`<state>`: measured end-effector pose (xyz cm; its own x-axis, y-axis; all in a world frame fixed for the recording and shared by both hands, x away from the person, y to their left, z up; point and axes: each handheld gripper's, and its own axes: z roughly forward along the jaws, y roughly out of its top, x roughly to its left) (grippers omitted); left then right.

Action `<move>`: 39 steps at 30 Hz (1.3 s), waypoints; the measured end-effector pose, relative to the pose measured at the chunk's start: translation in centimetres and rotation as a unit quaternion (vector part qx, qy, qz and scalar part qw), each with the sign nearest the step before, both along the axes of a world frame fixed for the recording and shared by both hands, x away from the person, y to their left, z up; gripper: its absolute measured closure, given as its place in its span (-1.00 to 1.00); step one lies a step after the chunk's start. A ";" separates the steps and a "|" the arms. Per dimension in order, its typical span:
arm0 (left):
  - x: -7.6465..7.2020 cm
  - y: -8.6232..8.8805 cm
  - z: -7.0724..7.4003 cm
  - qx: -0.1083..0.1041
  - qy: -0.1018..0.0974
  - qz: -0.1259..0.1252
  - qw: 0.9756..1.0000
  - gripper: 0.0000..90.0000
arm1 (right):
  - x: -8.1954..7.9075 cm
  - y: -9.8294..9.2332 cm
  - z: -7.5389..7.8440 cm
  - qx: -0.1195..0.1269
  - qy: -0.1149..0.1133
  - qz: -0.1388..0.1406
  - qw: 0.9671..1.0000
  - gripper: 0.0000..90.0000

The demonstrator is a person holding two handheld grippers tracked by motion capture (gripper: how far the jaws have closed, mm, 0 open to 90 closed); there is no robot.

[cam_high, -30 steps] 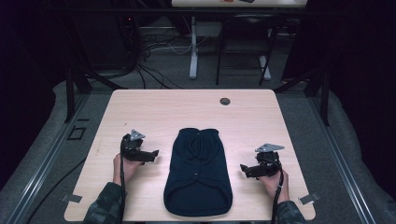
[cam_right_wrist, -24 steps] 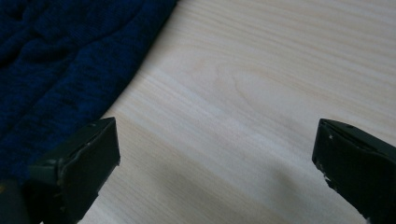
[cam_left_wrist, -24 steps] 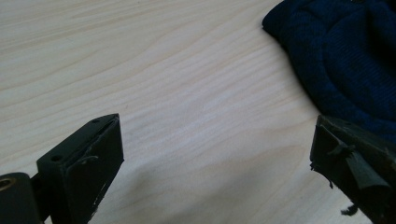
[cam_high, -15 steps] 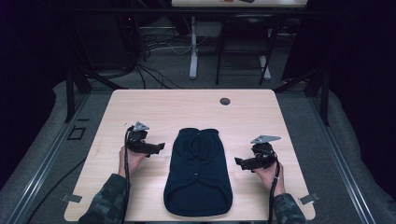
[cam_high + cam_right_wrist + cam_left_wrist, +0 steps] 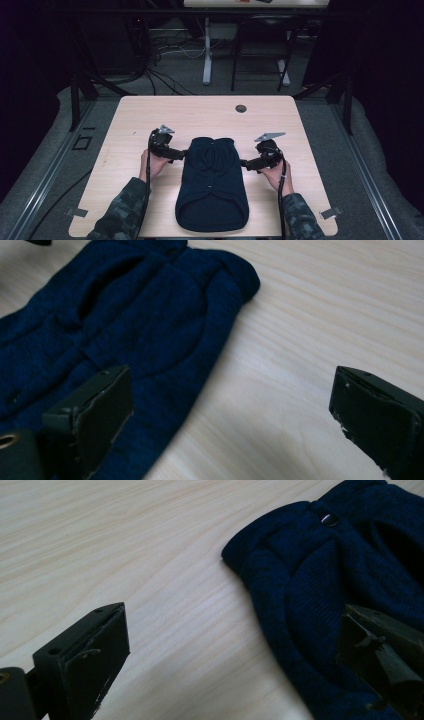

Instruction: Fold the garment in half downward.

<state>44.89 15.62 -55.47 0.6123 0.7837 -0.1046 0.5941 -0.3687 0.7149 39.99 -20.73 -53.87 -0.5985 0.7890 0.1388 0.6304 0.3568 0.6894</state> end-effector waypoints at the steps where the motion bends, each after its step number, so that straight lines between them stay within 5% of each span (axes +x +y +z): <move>1: 0.2 -0.3 0.0 0.000 0.000 -0.002 1.000 -0.98 | 0.3 0.3 0.1 -0.003 0.001 0.005 1.000 -0.90; 15: 2.0 -4.1 -0.4 0.011 0.025 -0.030 0.999 -0.87 | 4.5 4.5 -0.4 -0.013 0.040 0.022 0.999 -0.61; 22: 2.3 -5.0 -1.2 0.024 0.035 -0.043 0.998 -0.66 | 6.2 5.8 -1.0 -0.020 0.052 0.011 0.998 -0.30; 23: 2.3 -5.1 -1.3 0.023 0.036 -0.043 0.998 -0.54 | 6.5 6.1 -1.3 -0.024 0.054 0.014 0.998 -0.14; 30: 2.1 -5.2 -1.9 0.022 0.034 -0.043 0.998 -0.31 | 6.7 6.4 -1.9 -0.044 0.065 0.015 0.997 0.11; 33: 2.0 -5.4 -1.8 0.039 0.028 -0.049 0.998 -0.21 | 6.6 6.6 -2.5 -0.053 0.065 0.017 0.996 0.23; 39: 1.5 -5.6 -1.8 0.042 0.018 -0.053 0.998 0.02 | 6.4 6.5 -2.6 -0.034 0.066 0.014 0.997 0.41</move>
